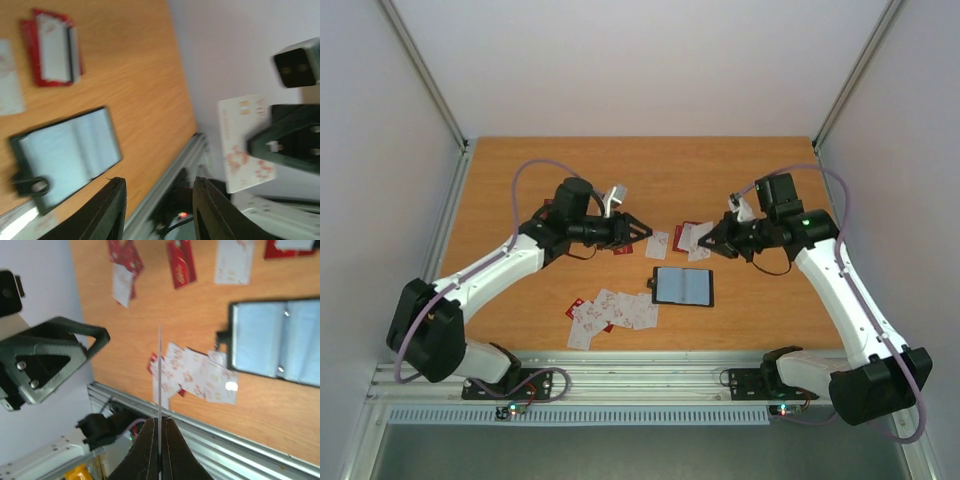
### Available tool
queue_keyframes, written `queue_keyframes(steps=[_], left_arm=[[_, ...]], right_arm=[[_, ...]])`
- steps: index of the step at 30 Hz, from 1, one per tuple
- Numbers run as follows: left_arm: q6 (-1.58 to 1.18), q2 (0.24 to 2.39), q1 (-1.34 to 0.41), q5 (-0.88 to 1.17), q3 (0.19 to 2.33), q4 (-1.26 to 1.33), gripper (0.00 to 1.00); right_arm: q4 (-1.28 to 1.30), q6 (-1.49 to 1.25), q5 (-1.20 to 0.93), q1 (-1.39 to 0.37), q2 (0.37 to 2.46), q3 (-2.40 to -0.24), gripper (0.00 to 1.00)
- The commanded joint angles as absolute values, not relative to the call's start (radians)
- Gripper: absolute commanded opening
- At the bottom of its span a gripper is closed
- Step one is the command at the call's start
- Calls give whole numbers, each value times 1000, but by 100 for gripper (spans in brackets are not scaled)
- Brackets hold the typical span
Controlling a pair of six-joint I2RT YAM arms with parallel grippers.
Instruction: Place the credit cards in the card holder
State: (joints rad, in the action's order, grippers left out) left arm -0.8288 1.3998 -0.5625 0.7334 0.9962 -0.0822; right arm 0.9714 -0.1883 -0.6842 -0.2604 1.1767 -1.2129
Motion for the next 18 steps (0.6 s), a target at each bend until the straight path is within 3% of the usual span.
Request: queue_keyframes(steps=[1, 18], left_arm=[[-530, 1476, -569, 663, 1025, -431, 37], [-438, 1798, -641, 610, 1177, -566, 20]], right_arm=[[1040, -76, -686, -251, 1207, -1137, 1], [961, 142, -701, -252, 1481, -1029, 1]])
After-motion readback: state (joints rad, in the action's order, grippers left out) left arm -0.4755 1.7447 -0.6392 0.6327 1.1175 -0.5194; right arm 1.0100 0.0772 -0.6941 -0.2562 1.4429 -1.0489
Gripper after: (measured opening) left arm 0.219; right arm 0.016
